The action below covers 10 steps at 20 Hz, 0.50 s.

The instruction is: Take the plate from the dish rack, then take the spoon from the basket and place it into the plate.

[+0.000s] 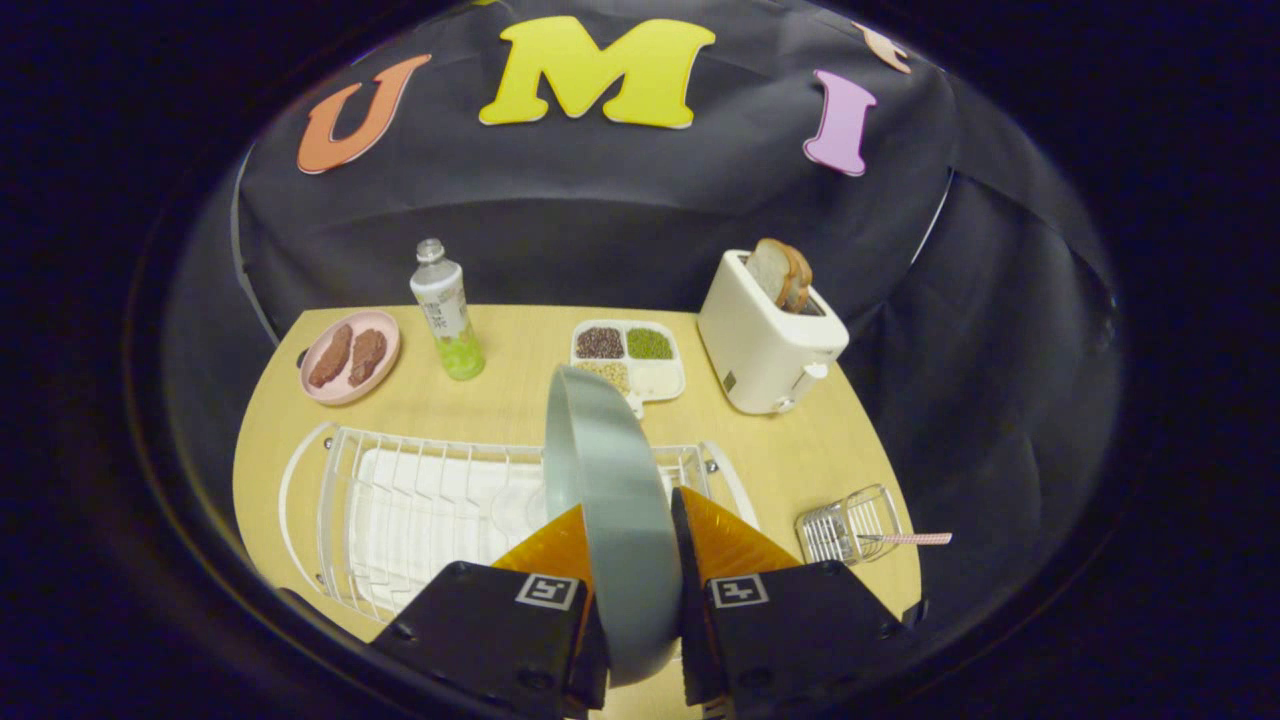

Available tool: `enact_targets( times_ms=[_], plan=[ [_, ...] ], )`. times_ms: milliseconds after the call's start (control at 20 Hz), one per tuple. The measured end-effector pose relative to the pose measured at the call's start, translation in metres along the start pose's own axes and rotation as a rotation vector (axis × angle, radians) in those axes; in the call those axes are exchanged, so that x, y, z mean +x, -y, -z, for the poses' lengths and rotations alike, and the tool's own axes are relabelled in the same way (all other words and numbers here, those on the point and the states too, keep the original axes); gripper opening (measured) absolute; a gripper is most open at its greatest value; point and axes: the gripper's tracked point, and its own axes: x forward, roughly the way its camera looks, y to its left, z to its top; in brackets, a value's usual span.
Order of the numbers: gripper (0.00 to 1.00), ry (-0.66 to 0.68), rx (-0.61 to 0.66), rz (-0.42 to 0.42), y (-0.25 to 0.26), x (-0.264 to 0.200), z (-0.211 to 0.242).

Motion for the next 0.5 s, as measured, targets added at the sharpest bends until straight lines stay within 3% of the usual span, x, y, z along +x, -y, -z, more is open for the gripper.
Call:
enact_targets(
  times_ms=[200, 500],
  plan=[
    [0.34, 0.04, 0.042, -0.137, 0.012, -0.045, 0.032],
    [0.34, 0.036, 0.108, -0.313, 0.039, -0.073, 0.139]
  ],
)
